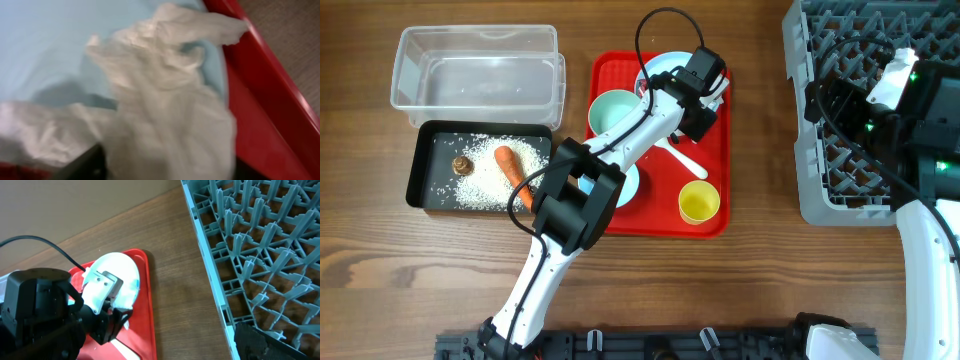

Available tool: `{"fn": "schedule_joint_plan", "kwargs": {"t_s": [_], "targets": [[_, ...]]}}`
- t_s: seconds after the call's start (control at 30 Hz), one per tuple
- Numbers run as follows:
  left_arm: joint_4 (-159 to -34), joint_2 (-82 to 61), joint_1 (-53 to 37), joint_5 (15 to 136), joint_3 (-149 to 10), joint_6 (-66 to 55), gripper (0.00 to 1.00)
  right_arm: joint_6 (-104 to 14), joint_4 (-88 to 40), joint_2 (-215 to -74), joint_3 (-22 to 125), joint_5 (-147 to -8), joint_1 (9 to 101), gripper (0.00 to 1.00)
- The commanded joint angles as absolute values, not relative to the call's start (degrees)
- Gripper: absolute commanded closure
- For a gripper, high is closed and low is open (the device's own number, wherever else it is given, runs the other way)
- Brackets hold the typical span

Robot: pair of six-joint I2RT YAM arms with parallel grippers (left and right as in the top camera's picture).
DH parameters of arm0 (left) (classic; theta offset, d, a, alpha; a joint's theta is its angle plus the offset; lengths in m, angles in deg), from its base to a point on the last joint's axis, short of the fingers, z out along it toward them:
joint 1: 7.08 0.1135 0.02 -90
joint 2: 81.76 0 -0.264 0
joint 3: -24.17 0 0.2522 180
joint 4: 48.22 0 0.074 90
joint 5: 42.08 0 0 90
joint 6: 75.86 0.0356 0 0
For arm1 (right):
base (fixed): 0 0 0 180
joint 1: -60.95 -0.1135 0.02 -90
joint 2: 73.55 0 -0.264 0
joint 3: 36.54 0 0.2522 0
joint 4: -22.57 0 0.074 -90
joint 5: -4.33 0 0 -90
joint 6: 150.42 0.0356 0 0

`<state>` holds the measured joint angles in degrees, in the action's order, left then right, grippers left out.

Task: Sort waste into correct bins and load items into the dishwasher rack
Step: 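Grasp the red wrapper and tissue on the plate with the left gripper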

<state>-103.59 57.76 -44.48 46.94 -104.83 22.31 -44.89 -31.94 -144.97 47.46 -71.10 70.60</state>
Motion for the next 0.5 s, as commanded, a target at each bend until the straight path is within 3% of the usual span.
{"fn": "schedule_joint_plan", "kwargs": {"t_s": [0.0, 0.47], "targets": [[-103.1, 58.2, -44.2, 47.2, -105.0, 22.9, 0.6, -45.4, -32.0, -145.4, 48.0, -70.3, 70.6, 0.02], [-104.1, 57.4, -45.2, 47.2, -105.0, 22.9, 0.66, -45.4, -32.0, -145.4, 48.0, -70.3, 70.6, 0.02]]}}
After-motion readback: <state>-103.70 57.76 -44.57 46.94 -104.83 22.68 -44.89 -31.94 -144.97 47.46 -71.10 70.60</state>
